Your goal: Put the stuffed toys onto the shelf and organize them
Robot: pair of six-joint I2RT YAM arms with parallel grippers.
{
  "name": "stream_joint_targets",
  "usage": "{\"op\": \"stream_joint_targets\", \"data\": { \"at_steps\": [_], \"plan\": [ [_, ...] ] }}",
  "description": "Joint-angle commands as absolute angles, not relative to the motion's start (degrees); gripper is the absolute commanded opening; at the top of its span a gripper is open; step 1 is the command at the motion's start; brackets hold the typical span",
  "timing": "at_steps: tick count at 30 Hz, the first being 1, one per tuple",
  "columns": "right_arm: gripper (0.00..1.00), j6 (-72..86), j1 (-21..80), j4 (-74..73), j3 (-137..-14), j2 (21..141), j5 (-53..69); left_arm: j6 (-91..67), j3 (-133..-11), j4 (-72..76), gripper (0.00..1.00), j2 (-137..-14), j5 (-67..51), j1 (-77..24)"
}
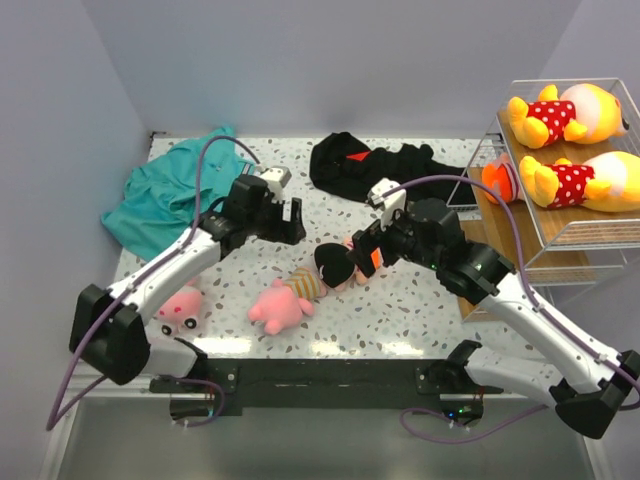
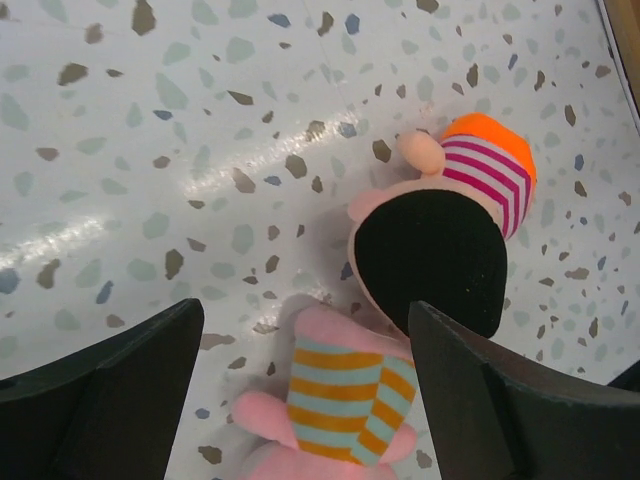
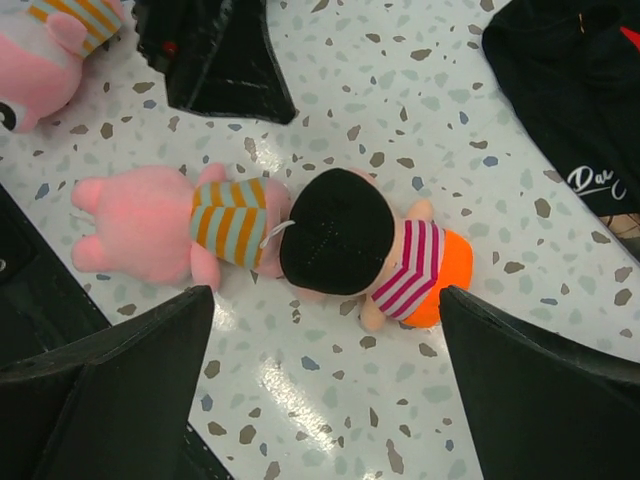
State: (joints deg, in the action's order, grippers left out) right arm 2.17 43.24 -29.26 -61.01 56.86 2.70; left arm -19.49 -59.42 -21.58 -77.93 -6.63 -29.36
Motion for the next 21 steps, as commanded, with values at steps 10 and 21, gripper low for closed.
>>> {"op": "stream_joint_targets", "data": {
  "at_steps": [10,21],
  "plan": [
    [0.99,7.29,43.33,-26.98,-59.06,51.85,5.01,-23.73,-63.64,-11.00,0.86,-91.75,-13.97,-34.37],
    [0.99,10.46,43.33,-27.51,-59.94,53.00,5.63,-25.93,-62.58,-7.47,0.75,-96.85,-18.63,-35.07]
  ]
}}
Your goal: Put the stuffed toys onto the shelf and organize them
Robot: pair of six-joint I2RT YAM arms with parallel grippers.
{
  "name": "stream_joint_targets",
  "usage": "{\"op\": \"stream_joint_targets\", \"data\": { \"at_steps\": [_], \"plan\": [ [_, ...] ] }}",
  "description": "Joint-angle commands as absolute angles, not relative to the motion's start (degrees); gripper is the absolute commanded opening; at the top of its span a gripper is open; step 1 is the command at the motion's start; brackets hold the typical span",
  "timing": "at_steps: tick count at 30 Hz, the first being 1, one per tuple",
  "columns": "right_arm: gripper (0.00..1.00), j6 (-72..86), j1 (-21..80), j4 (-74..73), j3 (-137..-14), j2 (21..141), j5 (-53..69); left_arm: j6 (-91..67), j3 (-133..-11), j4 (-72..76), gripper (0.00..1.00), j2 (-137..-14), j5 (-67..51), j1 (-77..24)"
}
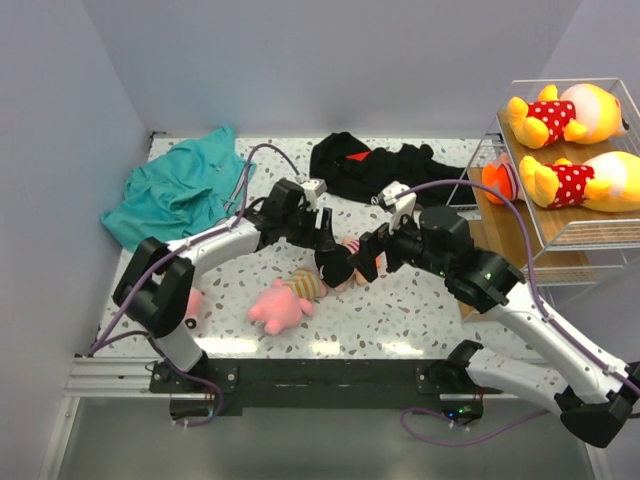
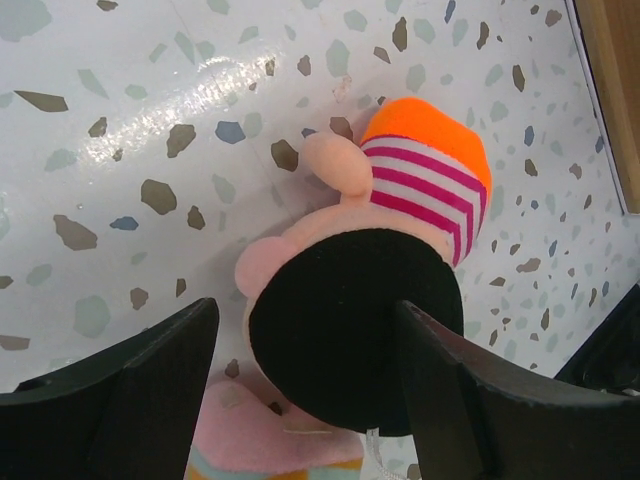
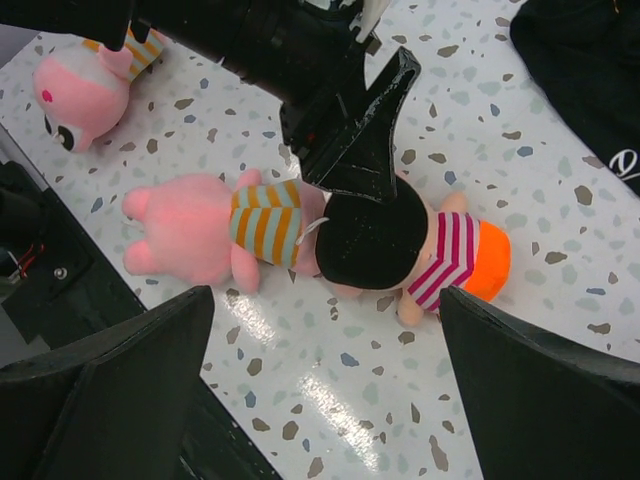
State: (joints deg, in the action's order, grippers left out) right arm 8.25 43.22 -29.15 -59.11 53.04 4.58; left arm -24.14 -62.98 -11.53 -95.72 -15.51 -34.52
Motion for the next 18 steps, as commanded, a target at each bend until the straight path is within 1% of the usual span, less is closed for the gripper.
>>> {"op": "stream_joint_targets", "data": {
  "at_steps": [1,3,4,5,7,8,11,14,18],
  "plan": [
    [0.99,10.55,43.33,-27.51,-59.94,53.00,5.71,-26.01,-62.58,-7.47,0.74,-97.12,-19.07,-35.24],
    [0.99,10.46,43.33,-27.51,-60.12,53.17,5.54,-25.93,-62.67,-7.56,0.67,-98.08,-19.25,-35.42],
    [0.99,10.37,43.33,-27.60,-60.20,53.09,5.28,-25.84,-62.75,-7.56,0.61,-98.35,-19.34,-35.42],
    [0.99,10.37,43.33,-27.68,-60.55,53.26,4.93,-25.40,-63.01,-7.91,0.44,-98.35,-19.07,-35.42],
    [0.98,10.72,43.33,-27.69,-60.91,53.44,4.75,-24.79,-65.03,-9.75,0.25,-98.09,-16.45,-35.33],
    [0.98,11.07,43.33,-27.60,-61.52,53.61,4.92,-24.52,-65.56,-10.36,0.12,-96.95,-16.09,-35.33],
    [0.98,14.84,43.33,-27.69,-63.27,54.58,6.41,-23.82,-65.83,-8.80,0.00,-92.22,-16.78,-34.89],
    [0.98,19.50,43.33,-25.23,-64.68,55.46,9.48,-22.42,-65.04,-7.13,0.00,-85.90,-17.31,-34.02],
    [0.97,24.34,43.33,-18.48,-65.91,55.72,13.96,-19.87,-63.73,-7.21,0.00,-77.80,-18.10,-31.82]
  ]
}}
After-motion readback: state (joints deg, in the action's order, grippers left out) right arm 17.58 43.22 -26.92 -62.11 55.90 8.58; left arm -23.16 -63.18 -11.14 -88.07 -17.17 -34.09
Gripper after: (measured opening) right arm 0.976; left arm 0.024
